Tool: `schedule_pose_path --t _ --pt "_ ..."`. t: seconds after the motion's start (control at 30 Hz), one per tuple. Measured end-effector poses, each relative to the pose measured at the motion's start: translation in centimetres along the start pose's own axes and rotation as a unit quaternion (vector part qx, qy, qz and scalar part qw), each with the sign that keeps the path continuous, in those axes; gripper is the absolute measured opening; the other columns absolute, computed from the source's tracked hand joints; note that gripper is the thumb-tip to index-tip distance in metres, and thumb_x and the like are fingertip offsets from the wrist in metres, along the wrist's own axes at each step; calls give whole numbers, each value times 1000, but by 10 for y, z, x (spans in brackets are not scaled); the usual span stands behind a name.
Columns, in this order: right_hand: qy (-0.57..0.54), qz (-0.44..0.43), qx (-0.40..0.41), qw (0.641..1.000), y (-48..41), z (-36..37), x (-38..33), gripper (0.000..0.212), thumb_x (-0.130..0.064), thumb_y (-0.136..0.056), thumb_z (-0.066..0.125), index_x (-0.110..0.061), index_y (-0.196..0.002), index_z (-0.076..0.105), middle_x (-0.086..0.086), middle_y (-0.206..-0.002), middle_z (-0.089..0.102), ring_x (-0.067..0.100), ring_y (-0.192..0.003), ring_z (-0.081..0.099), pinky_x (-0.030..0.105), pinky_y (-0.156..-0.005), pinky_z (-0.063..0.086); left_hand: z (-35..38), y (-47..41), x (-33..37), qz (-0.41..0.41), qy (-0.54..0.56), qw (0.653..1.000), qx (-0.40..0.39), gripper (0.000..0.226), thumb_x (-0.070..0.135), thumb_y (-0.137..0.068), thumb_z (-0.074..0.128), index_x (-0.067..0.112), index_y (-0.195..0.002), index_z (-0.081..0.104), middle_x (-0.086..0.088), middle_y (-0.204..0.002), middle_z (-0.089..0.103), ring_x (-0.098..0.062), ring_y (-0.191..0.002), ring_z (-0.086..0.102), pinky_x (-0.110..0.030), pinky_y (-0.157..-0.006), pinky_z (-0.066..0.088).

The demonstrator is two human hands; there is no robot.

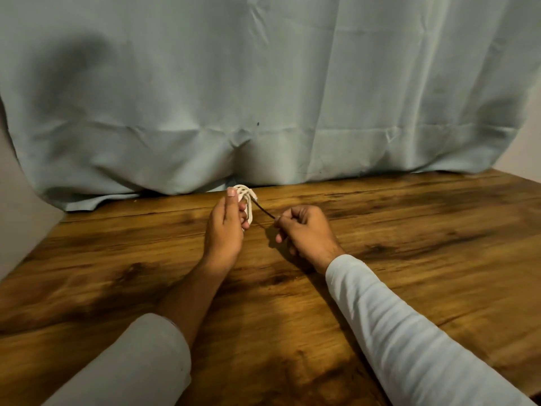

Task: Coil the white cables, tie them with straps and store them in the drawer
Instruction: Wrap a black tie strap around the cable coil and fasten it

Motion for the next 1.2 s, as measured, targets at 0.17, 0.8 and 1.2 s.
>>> schedule_pose_path --t 0.17,0.8,1.2 --pt "-27 -16 -23 999 -4 -5 4 22 -10 -101 60 -11 -81 68 6 -61 68 12 -34 42 19 -36 31 -7 -4 6 -19 22 998 58 41 44 -109 38 20 -83 59 5 -72 56 -2 -54 51 -26 -58 43" --pt "-117 42 -24 992 2 1 6 19 -17 -100 64 -7 -85 72 9 -66 66 14 -42 47 20 -37 35 14 23 13 115 -143 977 -109 36 35 -110 39 18 -88 61 6 -76 61 -8 -66 55 -39 -68 50" --pt "-146 33 -29 988 1 -1 5 19 -13 -100 63 -4 -85 70 6 -58 61 12 -38 44 18 -36 34 14 25 15 120 -142 978 -98 33 33 -110 39 27 -83 57 9 -76 60 0 -66 55 -20 -64 45"
Point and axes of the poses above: each hand's wrist, its own y-axis away from the middle knuckle, its own z-axis out of the palm, x = y × z, the point moved 1 cm from there along -y, towards the middle knuckle
